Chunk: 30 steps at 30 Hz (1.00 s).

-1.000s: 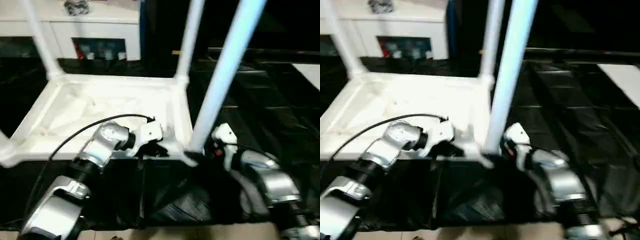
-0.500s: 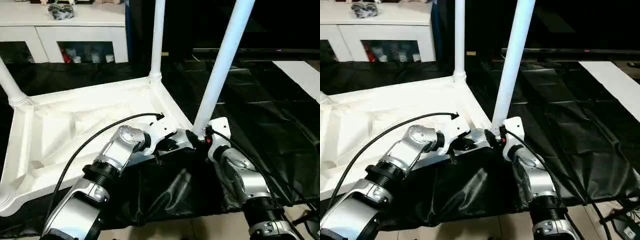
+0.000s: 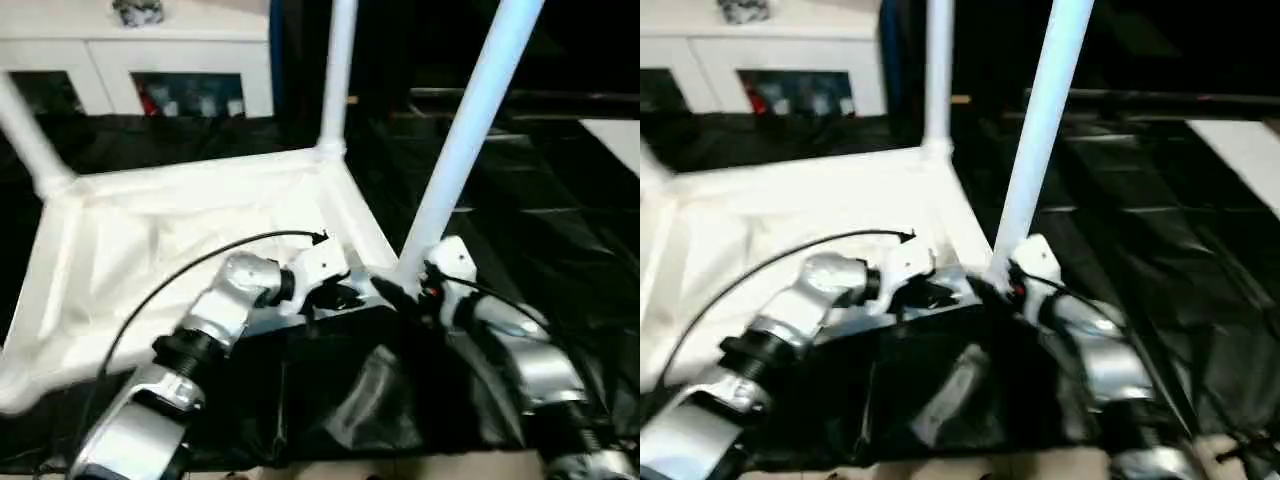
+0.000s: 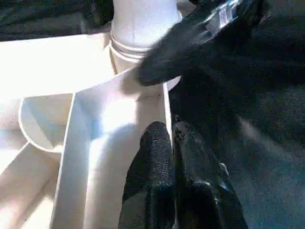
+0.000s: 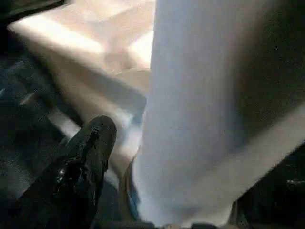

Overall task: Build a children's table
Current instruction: Rotate leg to tighten

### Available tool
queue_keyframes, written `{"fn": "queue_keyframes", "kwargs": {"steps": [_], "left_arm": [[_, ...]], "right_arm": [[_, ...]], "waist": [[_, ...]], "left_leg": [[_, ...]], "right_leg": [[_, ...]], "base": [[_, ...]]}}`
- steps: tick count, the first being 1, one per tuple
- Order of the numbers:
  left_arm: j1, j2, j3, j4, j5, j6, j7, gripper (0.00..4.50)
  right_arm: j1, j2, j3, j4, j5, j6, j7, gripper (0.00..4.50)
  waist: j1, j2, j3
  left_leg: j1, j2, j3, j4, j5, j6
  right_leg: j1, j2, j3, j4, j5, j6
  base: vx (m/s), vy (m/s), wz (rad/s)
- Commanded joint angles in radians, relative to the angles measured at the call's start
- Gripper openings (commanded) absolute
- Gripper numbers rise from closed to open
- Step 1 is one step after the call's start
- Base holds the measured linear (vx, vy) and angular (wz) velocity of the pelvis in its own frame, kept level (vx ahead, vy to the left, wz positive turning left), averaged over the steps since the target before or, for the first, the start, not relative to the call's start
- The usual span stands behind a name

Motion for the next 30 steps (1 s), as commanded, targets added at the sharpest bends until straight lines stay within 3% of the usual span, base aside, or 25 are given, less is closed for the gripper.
{"fn": "queue_keyframes", "kwargs": {"steps": [1, 4, 8, 9, 12, 17, 24, 30], "left_arm": [[-0.006, 0.009, -0.045, -0.007, 0.002, -0.038, -0.06, 0.0], [-0.019, 0.034, -0.049, 0.01, -0.003, -0.069, -0.107, 0.0], [-0.034, 0.051, -0.052, 0.032, -0.007, -0.095, -0.145, 0.0], [-0.041, 0.058, -0.056, 0.041, -0.006, -0.105, -0.159, 0.0], [-0.051, 0.071, -0.057, 0.057, -0.004, -0.12, -0.181, 0.0], [-0.056, 0.076, -0.056, 0.069, -0.009, -0.133, -0.198, 0.0], [-0.054, 0.074, -0.052, 0.078, -0.016, -0.139, -0.206, 0.0], [-0.04, 0.029, -0.038, 0.065, -0.006, -0.068, -0.109, 0.0]], "right_arm": [[0.021, -0.02, 0.044, -0.03, 0.03, 0.021, 0.119, 3.74], [0.014, -0.067, 0.061, -0.043, 0.06, 0.055, 0.219, 3.74], [-0.001, -0.104, 0.091, -0.03, 0.048, 0.059, 0.286, 3.59], [-0.011, -0.116, 0.104, -0.016, 0.036, 0.052, 0.305, 3.31], [-0.028, -0.126, 0.129, 0.002, 0.019, 0.047, 0.331, 3.2], [-0.029, -0.124, 0.138, -0.005, 0.034, 0.067, 0.355, 2.67], [-0.011, -0.113, 0.136, -0.022, 0.06, 0.096, 0.362, 2.58], [0.024, -0.008, 0.035, -0.014, 0.104, 0.138, 0.167, 2.57]], "waist": [[0.002, -0.002, -0.065], [0.004, 0.002, -0.064], [0.012, 0.003, -0.058], [0.014, 0.003, -0.056], [0.014, -0.004, -0.052], [0.017, -0.005, -0.053], [0.021, -0.006, -0.055], [0.02, -0.005, -0.052]], "left_leg": [[0.007, 0.032, 0.0, -0.05, -0.083, 0.15], [0.008, 0.036, -0.002, -0.052, -0.1, 0.145], [0.014, 0.043, 0.002, -0.059, -0.176, 0.088], [0.017, 0.044, 0.004, -0.06, -0.217, 0.061], [0.018, 0.043, 0.005, -0.064, -0.263, 0.031], [0.018, 0.041, 0.005, -0.063, -0.26, 0.027], [0.014, 0.04, 0.005, -0.06, -0.226, 0.034], [0.016, 0.04, 0.005, -0.064, -0.25, 0.02]], "right_leg": [[0.058, -0.04, 0.046, -0.033, 0.066, -0.3], [0.062, -0.04, 0.044, -0.035, 0.032, -0.306], [0.057, -0.037, 0.042, -0.044, -0.081, -0.291], [0.054, -0.037, 0.044, -0.047, -0.132, -0.279], [0.05, -0.038, 0.049, -0.055, -0.218, -0.252], [0.047, -0.036, 0.056, -0.056, -0.24, -0.236], [0.05, -0.035, 0.057, -0.052, -0.221, -0.234], [0.045, -0.035, 0.058, -0.056, -0.25, -0.23]], "base": [[0.0, 0.0, 0.0], [0.0, 0.0, 0.0], [0.0, 0.0, 0.0], [0.0, 0.0, 0.0], [0.0, 0.0, 0.0], [0.0, 0.0, 0.0], [0.0, 0.0, 0.0], [0.0, 0.0, 0.0]]}}
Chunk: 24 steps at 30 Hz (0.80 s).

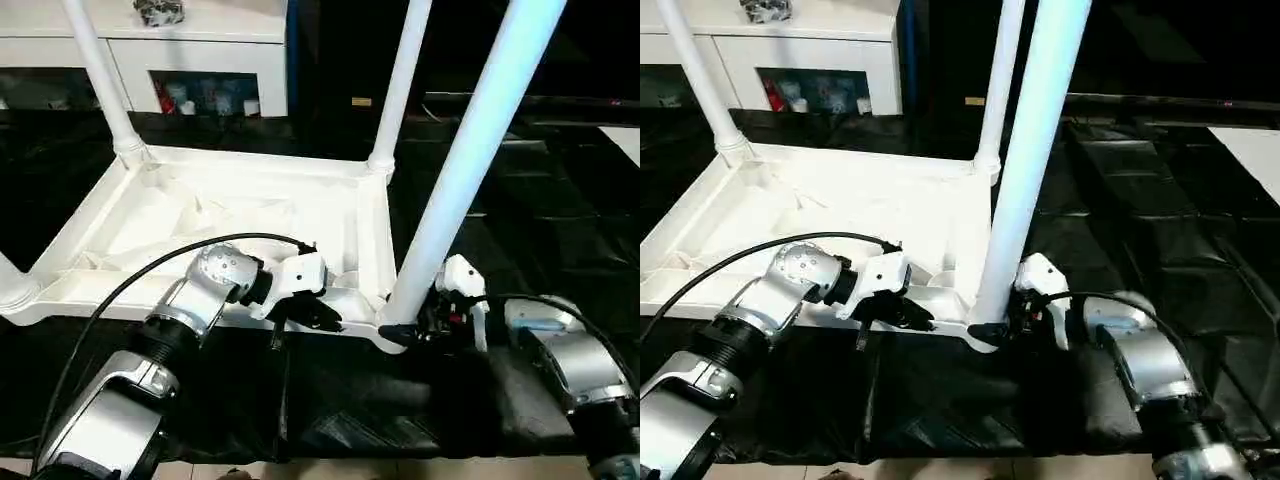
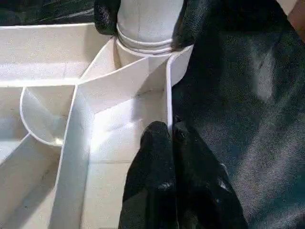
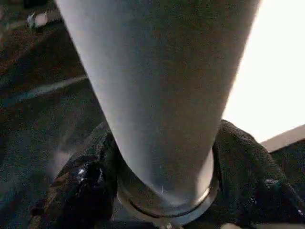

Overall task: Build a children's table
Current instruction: Rotate leg to tighten

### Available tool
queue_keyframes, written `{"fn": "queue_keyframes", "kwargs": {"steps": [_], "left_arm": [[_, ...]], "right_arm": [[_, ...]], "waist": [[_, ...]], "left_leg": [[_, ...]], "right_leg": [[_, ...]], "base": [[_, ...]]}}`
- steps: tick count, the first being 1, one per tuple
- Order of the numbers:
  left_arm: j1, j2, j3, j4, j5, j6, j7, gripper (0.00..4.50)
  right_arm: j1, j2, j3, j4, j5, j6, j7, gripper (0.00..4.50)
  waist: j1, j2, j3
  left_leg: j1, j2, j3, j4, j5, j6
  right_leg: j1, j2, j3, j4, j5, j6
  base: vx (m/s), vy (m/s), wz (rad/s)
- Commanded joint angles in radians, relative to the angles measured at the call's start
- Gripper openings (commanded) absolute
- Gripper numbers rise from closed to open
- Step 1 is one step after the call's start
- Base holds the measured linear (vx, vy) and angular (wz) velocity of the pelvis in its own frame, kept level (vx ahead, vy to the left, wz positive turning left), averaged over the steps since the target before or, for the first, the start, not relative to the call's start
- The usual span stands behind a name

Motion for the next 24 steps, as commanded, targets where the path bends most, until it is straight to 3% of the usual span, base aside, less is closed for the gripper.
{"fn": "queue_keyframes", "kwargs": {"steps": [1, 2, 4, 9, 13, 14, 15, 19, 21, 22, 24], "left_arm": [[-0.001, -0.049, -0.008, -0.012, 0.011, 0.034, 0.077, 0.0], [-0.001, -0.059, -0.004, -0.012, 0.008, 0.043, 0.088, 0.0], [0.003, -0.098, -0.002, -0.016, 0.006, 0.071, 0.129, 0.0], [0.006, -0.23, -0.022, 0.002, 0.032, 0.124, 0.275, 0.0], [0.002, -0.279, -0.03, 0.013, 0.06, 0.146, 0.363, 0.0], [0.002, -0.283, -0.032, 0.013, 0.067, 0.149, 0.376, 0.0], [0.003, -0.286, -0.033, 0.013, 0.074, 0.152, 0.39, 0.0], [0.006, -0.271, -0.024, 0.002, 0.072, 0.155, 0.387, 0.0], [0.008, -0.256, -0.016, -0.003, 0.071, 0.147, 0.38, 0.0], [0.011, -0.249, -0.012, -0.008, 0.07, 0.141, 0.374, 0.0], [0.014, -0.238, -0.007, -0.013, 0.068, 0.133, 0.366, 0.0]], "right_arm": [[0.01, 0.062, 0.001, 0.024, 0.018, 0.022, -0.098, 2.57], [0.009, 0.075, -0.007, 0.031, 0.018, 0.026, -0.124, 2.56], [0.007, 0.12, -0.026, 0.048, 0.014, 0.023, -0.199, 2.53], [-0.013, 0.255, -0.024, 0.109, -0.056, 0.005, -0.421, 2.51], [-0.04, 0.333, -0.032, 0.146, -0.089, -0.008, -0.553, 2.51], [-0.048, 0.347, -0.031, 0.158, -0.098, -0.015, -0.578, 2.51], [-0.061, 0.367, -0.036, 0.173, -0.106, -0.025, -0.618, 2.51], [-0.076, 0.374, -0.038, 0.187, -0.137, -0.059, -0.674, 2.51], [-0.076, 0.37, -0.055, 0.183, -0.114, -0.07, -0.652, 2.51], [-0.074, 0.362, -0.059, 0.178, -0.113, -0.076, -0.644, 3.02], [-0.07, 0.345, -0.062, 0.17, -0.113, -0.084, -0.625, 3.13]], "waist": [[-0.004, -0.003, -0.049], [-0.007, -0.007, -0.047], [-0.012, -0.003, -0.043], [-0.034, -0.005, -0.041], [-0.042, -0.002, -0.041], [-0.042, 0.002, -0.041], [-0.046, -0.001, -0.04], [-0.06, 0.0, -0.037], [-0.062, 0.001, -0.038], [-0.062, 0.002, -0.039], [-0.06, 0.001, -0.043]], "left_leg": [[0.009, 0.027, -0.013, -0.077, -0.28, 0.018], [0.01, 0.025, -0.015, -0.079, -0.305, 0.007], [0.012, 0.025, -0.018, -0.081, -0.332, -0.003], [0.011, 0.021, -0.027, -0.086, -0.381, -0.015], [0.01, 0.019, -0.032, -0.091, -0.402, -0.014], [0.011, 0.02, -0.033, -0.091, -0.407, -0.016], [0.017, 0.019, -0.031, -0.09, -0.428, -0.017], [0.019, 0.015, -0.037, -0.09, -0.477, -0.012], [0.017, 0.017, -0.039, -0.093, -0.477, -0.008], [0.017, 0.018, -0.039, -0.094, -0.473, -0.008], [0.013, 0.021, -0.037, -0.097, -0.447, -0.003]], "right_leg": [[0.038, -0.048, 0.038, -0.077, -0.301, -0.216], [0.037, -0.049, 0.037, -0.083, -0.37, -0.194], [0.031, -0.049, 0.037, -0.093, -0.437, -0.17], [0.029, -0.048, 0.03, -0.106, -0.52, -0.127], [0.031, -0.048, 0.025, -0.114, -0.537, -0.108], [0.029, -0.048, 0.025, -0.115, -0.537, -0.106], [0.02, -0.046, 0.026, -0.119, -0.545, -0.104], [0.018, -0.047, 0.019, -0.13, -0.612, -0.077], [0.02, -0.048, 0.018, -0.13, -0.597, -0.078], [0.021, -0.047, 0.019, -0.13, -0.582, -0.082], [0.027, -0.047, 0.022, -0.123, -0.514, -0.103]], "base": [[0.0, 0.0, 0.0], [0.0, 0.0, 0.0], [0.0, 0.0, 0.0], [0.0, 0.0, 0.0], [0.0, 0.0, 0.0], [0.0, 0.0, 0.0], [0.0, 0.0, 0.0], [0.0, 0.0, 0.0], [0.0, 0.0, 0.0], [0.0, 0.0, 0.0], [0.0, 0.0, 0.0]]}}
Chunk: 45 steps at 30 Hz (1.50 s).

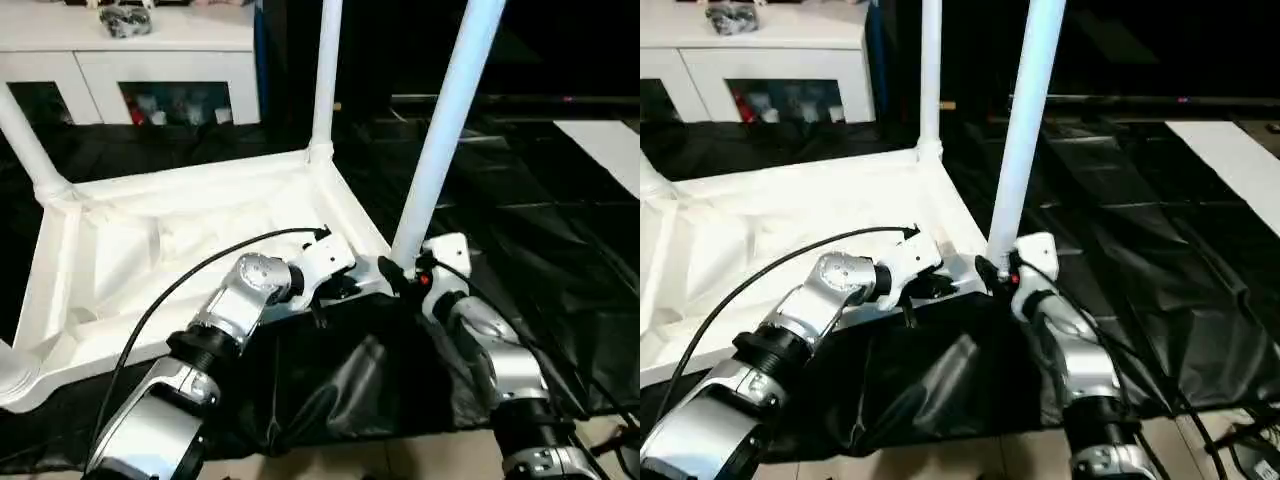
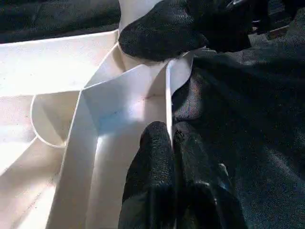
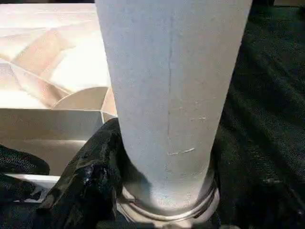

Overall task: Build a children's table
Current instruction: Rotate leg to tighten, then rotate table base

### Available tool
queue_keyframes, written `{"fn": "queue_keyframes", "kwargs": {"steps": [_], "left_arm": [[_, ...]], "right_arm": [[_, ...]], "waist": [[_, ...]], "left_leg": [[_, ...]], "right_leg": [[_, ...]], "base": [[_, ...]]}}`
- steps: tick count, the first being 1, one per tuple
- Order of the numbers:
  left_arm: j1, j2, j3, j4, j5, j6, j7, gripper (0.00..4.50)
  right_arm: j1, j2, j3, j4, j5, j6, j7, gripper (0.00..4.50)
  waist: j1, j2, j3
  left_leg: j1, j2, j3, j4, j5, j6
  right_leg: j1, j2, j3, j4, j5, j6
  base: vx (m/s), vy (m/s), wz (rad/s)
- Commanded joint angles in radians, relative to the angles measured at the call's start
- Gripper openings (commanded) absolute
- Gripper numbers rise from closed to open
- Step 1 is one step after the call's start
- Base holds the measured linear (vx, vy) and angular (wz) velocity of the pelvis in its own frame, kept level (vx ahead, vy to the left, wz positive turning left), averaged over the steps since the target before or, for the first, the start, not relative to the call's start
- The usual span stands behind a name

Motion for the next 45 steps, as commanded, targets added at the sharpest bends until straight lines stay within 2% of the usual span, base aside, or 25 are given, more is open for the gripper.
{"fn": "queue_keyframes", "kwargs": {"steps": [1, 4, 5, 8, 12, 14, 17, 19, 21, 22, 25, 27, 28, 30, 31, 32, 33, 35, 36, 37, 40, 41, 42, 44, 45], "left_arm": [[0.014, -0.053, -0.057, -0.029, -0.027, -0.045, -0.069, 0.0], [0.022, -0.016, -0.058, -0.039, -0.033, -0.077, -0.098, 0.0], [0.023, -0.002, -0.059, -0.04, -0.032, -0.084, -0.109, 0.0], [0.022, 0.025, -0.061, -0.036, -0.024, -0.098, -0.122, 0.0], [0.013, 0.04, -0.054, -0.02, -0.017, -0.108, -0.123, 0.0], [0.016, 0.048, -0.051, -0.019, -0.012, -0.122, -0.128, 0.0], [0.023, 0.056, -0.054, -0.027, -0.012, -0.147, -0.124, 0.0], [0.043, 0.055, -0.024, -0.071, -0.054, -0.125, -0.124, 0.0], [0.06, 0.059, 0.004, -0.129, -0.1, -0.078, -0.142, 0.27], [0.065, 0.061, 0.009, -0.143, -0.108, -0.069, -0.145, 0.54], [0.103, 0.084, 0.028, -0.243, -0.151, -0.005, -0.178, 0.61], [0.146, 0.118, 0.059, -0.379, -0.209, 0.095, -0.212, 0.69], [0.196, 0.168, 0.087, -0.509, -0.253, 0.194, -0.234, 0.85], [0.227, 0.2, 0.095, -0.571, -0.268, 0.243, -0.243, 1.01], [0.263, 0.238, 0.106, -0.625, -0.278, 0.28, -0.256, 1.01], [0.299, 0.27, 0.119, -0.67, -0.283, 0.31, -0.262, 1.16], [0.34, 0.299, 0.14, -0.71, -0.282, 0.325, -0.257, 1.16], [0.408, 0.337, 0.184, -0.76, -0.275, 0.324, -0.24, 1.29], [0.435, 0.348, 0.202, -0.78, -0.274, 0.325, -0.23, 1.35], [0.472, 0.36, 0.229, -0.798, -0.271, 0.327, -0.218, 1.4], [0.584, 0.387, 0.291, -0.845, -0.245, 0.314, -0.181, 1.68], [0.631, 0.393, 0.313, -0.858, -0.225, 0.298, -0.156, 1.74], [0.678, 0.402, 0.33, -0.884, -0.209, 0.3, -0.125, 1.79], [0.72, 0.405, 0.345, -0.907, -0.195, 0.31, -0.095, 1.89], [0.762, 0.409, 0.353, -0.946, -0.19, 0.338, -0.06, 2.02]], "right_arm": [[-0.003, 0.015, 0.087, 0.003, 0.004, 0.011, 0.077, 3.19], [0.028, -0.06, 0.095, -0.048, 0.001, -0.01, 0.167, 3.53], [0.046, -0.095, 0.096, -0.075, 0.006, -0.019, 0.208, 3.53], [0.1, -0.195, 0.088, -0.161, 0.041, -0.029, 0.333, 3.53], [0.164, -0.322, 0.039, -0.247, 0.101, -0.009, 0.465, 3.53], [0.207, -0.405, 0.003, -0.292, 0.134, 0.012, 0.535, 3.53], [0.231, -0.436, -0.011, -0.331, 0.157, 0.043, 0.561, 3.53], [0.274, -0.446, -0.003, -0.417, 0.197, 0.107, 0.585, 3.53], [0.293, -0.436, 0.023, -0.457, 0.203, 0.121, 0.58, 3.55], [0.297, -0.432, 0.028, -0.464, 0.202, 0.122, 0.577, 3.56], [0.297, -0.403, 0.051, -0.48, 0.203, 0.123, 0.549, 3.56], [0.283, -0.368, 0.076, -0.486, 0.209, 0.128, 0.53, 3.56], [0.263, -0.328, 0.096, -0.479, 0.199, 0.13, 0.502, 3.56], [0.254, -0.308, 0.103, -0.475, 0.197, 0.134, 0.494, 3.56], [0.233, -0.285, 0.107, -0.448, 0.18, 0.124, 0.47, 3.56], [0.215, -0.265, 0.109, -0.427, 0.168, 0.119, 0.447, 3.56], [0.191, -0.244, 0.11, -0.396, 0.146, 0.099, 0.413, 3.56], [0.143, -0.211, 0.099, -0.324, 0.112, 0.069, 0.345, 3.56], [0.127, -0.202, 0.092, -0.299, 0.108, 0.063, 0.325, 3.56], [0.098, -0.192, 0.078, -0.253, 0.095, 0.052, 0.282, 3.56], [0.03, -0.172, 0.046, -0.15, 0.072, 0.025, 0.182, 3.56], [0.006, -0.165, 0.034, -0.112, 0.066, 0.018, 0.146, 3.56], [-0.016, -0.16, 0.025, -0.077, 0.061, 0.009, 0.108, 3.56], [-0.038, -0.156, 0.017, -0.04, 0.051, -0.003, 0.066, 3.56], [-0.062, -0.15, 0.007, 0.004, 0.038, -0.019, 0.015, 3.56]], "waist": [[-0.001, 0.001, -0.043], [0.01, -0.001, -0.047], [0.017, -0.002, -0.05], [0.033, -0.006, -0.055], [0.053, -0.008, -0.061], [0.057, -0.009, -0.059], [0.06, -0.009, -0.055], [0.056, -0.016, -0.05], [0.053, -0.014, -0.051], [0.051, -0.014, -0.051], [0.05, -0.006, -0.053], [0.047, -0.004, -0.052], [0.048, -0.005, -0.054], [0.038, -0.002, -0.05], [0.039, -0.001, -0.053], [0.036, 0.0, -0.05], [0.033, -0.002, -0.047], [0.03, 0.005, -0.047], [0.03, -0.005, -0.046], [0.034, 0.003, -0.045], [0.039, 0.006, -0.046], [0.036, -0.005, -0.043], [0.037, -0.004, -0.045], [0.039, 0.003, -0.044], [0.043, -0.014, -0.045]], "left_leg": [[0.01, 0.028, -0.026, -0.091, -0.428, 0.002], [0.01, 0.03, -0.017, -0.087, -0.375, 0.017], [0.011, 0.032, -0.008, -0.082, -0.321, 0.035], [0.009, 0.032, -0.003, -0.074, -0.256, 0.067], [-0.001, 0.03, 0.002, -0.059, -0.114, 0.136], [-0.001, 0.029, 0.002, -0.057, -0.126, 0.142], [-0.003, 0.032, -0.001, -0.061, -0.171, 0.124], [-0.004, 0.033, -0.004, -0.066, -0.215, 0.105], [-0.005, 0.035, -0.008, -0.07, -0.216, 0.09], [-0.004, 0.037, -0.008, -0.07, -0.214, 0.082], [0.002, 0.04, -0.006, -0.069, -0.203, 0.072], [-0.006, 0.037, -0.007, -0.071, -0.185, 0.073], [0.0, 0.04, -0.006, -0.07, -0.177, 0.068], [-0.004, 0.038, -0.007, -0.075, -0.175, 0.067], [0.005, 0.039, -0.005, -0.07, -0.183, 0.058], [0.0, 0.036, -0.006, -0.073, -0.178, 0.057], [-0.002, 0.035, -0.005, -0.077, -0.184, 0.05], [0.002, 0.034, -0.005, -0.076, -0.198, 0.031], [0.004, 0.032, -0.004, -0.077, -0.215, 0.02], [0.008, 0.032, -0.004, -0.079, -0.229, 0.011], [0.014, 0.033, -0.003, -0.079, -0.243, -0.005], [0.012, 0.034, -0.002, -0.081, -0.246, -0.003], [0.006, 0.033, -0.006, -0.082, -0.24, -0.004], [0.017, 0.032, -0.001, -0.079, -0.235, -0.003], [0.018, 0.032, 0.003, -0.077, -0.233, 0.0]], "right_leg": [[0.022, -0.047, 0.029, -0.084, -0.455, -0.131], [0.025, -0.045, 0.036, -0.071, -0.335, -0.176], [0.027, -0.044, 0.041, -0.06, -0.236, -0.209], [0.035, -0.045, 0.043, -0.05, -0.178, -0.222], [0.048, -0.044, 0.045, -0.021, 0.033, -0.274], [0.049, -0.045, 0.043, -0.025, 0.002, -0.274], [0.048, -0.047, 0.04, -0.035, -0.118, -0.252], [0.048, -0.046, 0.038, -0.045, -0.22, -0.22], [0.047, -0.049, 0.037, -0.046, -0.27, -0.203], [0.041, -0.047, 0.037, -0.047, -0.273, -0.202], [0.037, -0.046, 0.04, -0.04, -0.207, -0.231], [0.041, -0.043, 0.038, -0.033, -0.165, -0.246], [0.04, -0.044, 0.039, -0.027, -0.14, -0.256], [0.04, -0.041, 0.037, -0.026, -0.147, -0.257], [0.036, -0.041, 0.039, -0.026, -0.158, -0.255], [0.037, -0.039, 0.039, -0.026, -0.159, -0.253], [0.038, -0.037, 0.038, -0.029, -0.174, -0.243], [0.032, -0.037, 0.039, -0.028, -0.193, -0.237], [0.03, -0.035, 0.039, -0.033, -0.219, -0.225], [0.029, -0.035, 0.041, -0.035, -0.235, -0.218], [0.024, -0.034, 0.043, -0.031, -0.222, -0.216], [0.023, -0.033, 0.043, -0.036, -0.226, -0.213], [0.03, -0.036, 0.043, -0.031, -0.235, -0.205], [0.019, -0.029, 0.045, -0.033, -0.219, -0.196], [0.019, -0.028, 0.045, -0.033, -0.21, -0.196]], "base": [[0.0, 0.0, 0.0], [0.0, 0.0, 0.0], [0.054, -0.007, 0.1], [0.067, -0.018, 0.09], [0.051, -0.021, 0.05], [0.0, 0.0, 0.0], [0.0, 0.0, 0.0], [0.0, 0.0, 0.0], [0.0, 0.0, 0.0], [0.0, 0.0, 0.0], [0.0, 0.0, 0.0], [0.0, 0.0, 0.0], [0.0, 0.0, 0.0], [0.0, 0.0, 0.0], [0.0, 0.0, 0.0], [0.0, 0.0, 0.0], [0.0, 0.0, 0.0], [0.0, 0.0, 0.0], [0.0, 0.0, 0.0], [0.0, 0.0, 0.0], [0.0, 0.0, 0.0], [0.0, 0.0, 0.0], [0.0, 0.0, 0.0], [0.0, 0.0, 0.0], [0.0, 0.0, 0.0]]}}
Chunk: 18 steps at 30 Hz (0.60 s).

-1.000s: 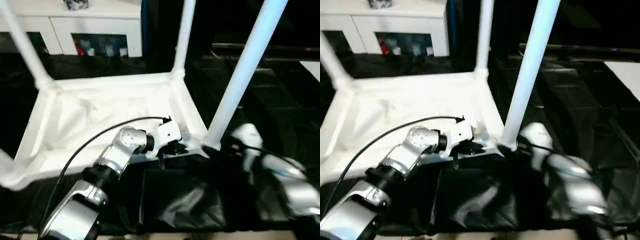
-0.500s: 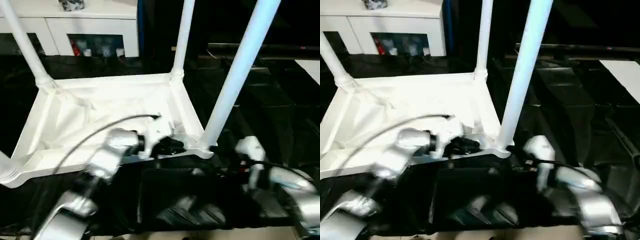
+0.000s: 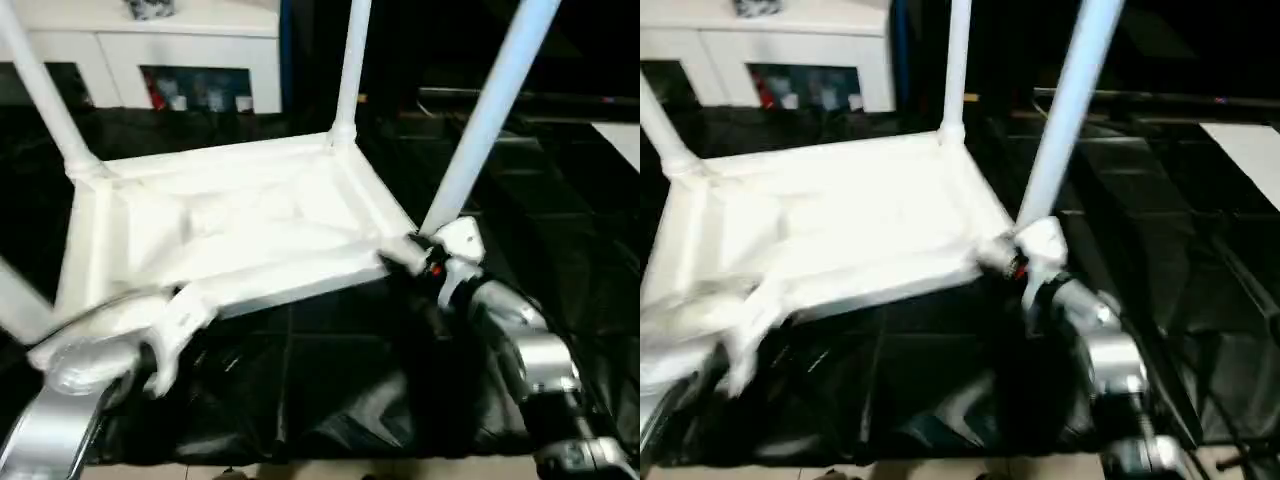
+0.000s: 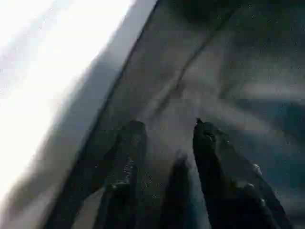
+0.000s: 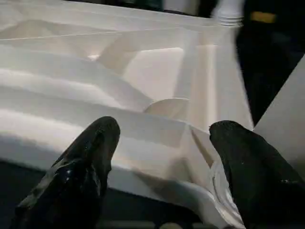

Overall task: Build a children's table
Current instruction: Rotate table base

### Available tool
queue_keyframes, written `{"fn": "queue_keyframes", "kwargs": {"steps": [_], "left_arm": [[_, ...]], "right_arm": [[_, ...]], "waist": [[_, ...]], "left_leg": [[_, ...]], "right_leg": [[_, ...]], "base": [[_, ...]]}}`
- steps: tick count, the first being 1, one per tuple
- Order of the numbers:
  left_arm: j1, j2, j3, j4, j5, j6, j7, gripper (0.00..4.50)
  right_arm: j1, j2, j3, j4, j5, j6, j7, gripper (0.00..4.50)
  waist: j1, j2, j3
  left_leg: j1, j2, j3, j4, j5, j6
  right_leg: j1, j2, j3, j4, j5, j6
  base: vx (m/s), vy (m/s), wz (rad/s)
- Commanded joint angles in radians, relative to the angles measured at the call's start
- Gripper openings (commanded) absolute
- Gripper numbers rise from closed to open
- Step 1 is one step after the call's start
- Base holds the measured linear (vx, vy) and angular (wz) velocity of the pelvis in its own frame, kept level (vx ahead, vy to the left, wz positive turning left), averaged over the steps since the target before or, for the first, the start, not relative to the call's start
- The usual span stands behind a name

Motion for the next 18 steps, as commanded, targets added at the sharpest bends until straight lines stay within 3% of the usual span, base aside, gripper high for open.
{"fn": "queue_keyframes", "kwargs": {"steps": [1, 3, 4, 6, 9, 10, 11, 12, 13, 15, 17, 18], "left_arm": [[0.032, 0.003, 0.016, -0.08, 0.019, 0.03, 0.063, 2.13], [0.049, -0.01, 0.027, -0.102, 0.026, 0.041, 0.101, 2.2], [0.054, -0.017, 0.031, -0.107, 0.029, 0.045, 0.119, 2.26], [0.058, -0.033, 0.043, -0.096, 0.059, 0.023, 0.176, 2.36], [0.07, -0.075, 0.088, -0.091, 0.069, -0.026, 0.259, 2.67], [0.081, -0.082, 0.103, -0.096, 0.059, -0.034, 0.261, 2.67], [0.112, -0.091, 0.131, -0.114, 0.033, -0.055, 0.252, 2.67], [0.112, -0.091, 0.131, -0.114, 0.033, -0.055, 0.252, 2.8], [0.15, -0.094, 0.159, -0.142, -0.004, -0.067, 0.241, 2.92], [0.206, -0.095, 0.21, -0.176, -0.063, -0.089, 0.214, 3.06], [0.24, -0.087, 0.247, -0.189, -0.1, -0.101, 0.194, 3.17], [0.281, -0.07, 0.305, -0.193, -0.147, -0.118, 0.154, 3.25]], "right_arm": [[-0.035, 0.002, -0.043, 0.073, -0.031, -0.029, -0.106, 3.56], [-0.056, 0.009, -0.054, 0.11, -0.041, -0.05, -0.151, 3.56], [-0.064, 0.013, -0.057, 0.127, -0.043, -0.063, -0.16, 3.56], [-0.078, 0.023, -0.063, 0.148, -0.046, -0.087, -0.176, 3.56], [-0.096, 0.03, -0.067, 0.184, -0.05, -0.119, -0.206, 3.56], [-0.098, 0.03, -0.07, 0.189, -0.05, -0.122, -0.212, 3.56], [-0.105, 0.031, -0.076, 0.208, -0.055, -0.137, -0.232, 3.56], [-0.105, 0.031, -0.076, 0.208, -0.055, -0.137, -0.232, 3.56], [-0.114, 0.032, -0.08, 0.235, -0.057, -0.161, -0.245, 3.56], [-0.114, 0.032, -0.082, 0.248, -0.051, -0.176, -0.232, 3.56], [-0.108, 0.032, -0.081, 0.251, -0.046, -0.187, -0.215, 3.56], [-0.092, 0.032, -0.077, 0.241, -0.037, -0.193, -0.187, 3.56]], "waist": [[0.002, 0.005, -0.05], [0.007, 0.007, -0.049], [0.011, -0.007, -0.048], [0.012, -0.006, -0.048], [0.011, -0.007, -0.049], [0.014, -0.006, -0.05], [0.013, -0.007, -0.049], [0.01, -0.009, -0.046], [0.013, -0.009, -0.048], [0.01, -0.014, -0.047], [0.013, -0.012, -0.047], [0.013, -0.014, -0.044]], "left_leg": [[0.022, 0.028, -0.009, -0.078, -0.223, 0.002], [0.027, 0.026, -0.006, -0.076, -0.227, -0.004], [0.032, 0.025, -0.001, -0.073, -0.237, -0.003], [0.019, 0.023, -0.006, -0.076, -0.235, -0.002], [0.017, 0.023, -0.008, -0.074, -0.247, -0.007], [0.022, 0.022, -0.007, -0.071, -0.257, -0.008], [0.02, 0.02, -0.007, -0.071, -0.261, -0.008], [0.01, 0.021, -0.011, -0.074, -0.275, -0.012], [0.017, 0.021, -0.01, -0.071, -0.288, -0.016], [0.009, 0.02, -0.012, -0.072, -0.298, -0.014], [0.02, 0.021, -0.008, -0.07, -0.308, -0.007], [0.017, 0.019, -0.008, -0.071, -0.318, -0.002]], "right_leg": [[0.032, -0.034, 0.037, -0.049, -0.217, -0.191], [0.026, -0.03, 0.037, -0.052, -0.218, -0.183], [0.021, -0.027, 0.039, -0.054, -0.217, -0.175], [0.029, -0.029, 0.041, -0.049, -0.223, -0.161], [0.029, -0.031, 0.041, -0.051, -0.239, -0.142], [0.023, -0.029, 0.042, -0.052, -0.241, -0.14], [0.023, -0.028, 0.042, -0.051, -0.241, -0.142], [0.028, -0.03, 0.042, -0.05, -0.258, -0.14], [0.022, -0.03, 0.042, -0.05, -0.268, -0.136], [0.027, -0.029, 0.042, -0.049, -0.267, -0.142], [0.016, -0.022, 0.044, -0.05, -0.258, -0.138], [0.017, -0.022, 0.045, -0.051, -0.265, -0.138]], "base": [[0.0, 0.0, 0.0], [0.0, 0.0, 0.0], [0.0, 0.0, 0.0], [0.0, 0.0, 0.0], [0.0, 0.0, 0.0], [0.0, 0.0, 0.0], [0.0, 0.0, 0.0], [0.0, 0.0, 0.0], [0.0, 0.0, 0.0], [0.0, 0.0, 0.0], [0.0, 0.0, 0.0], [0.0, 0.0, 0.0]]}}
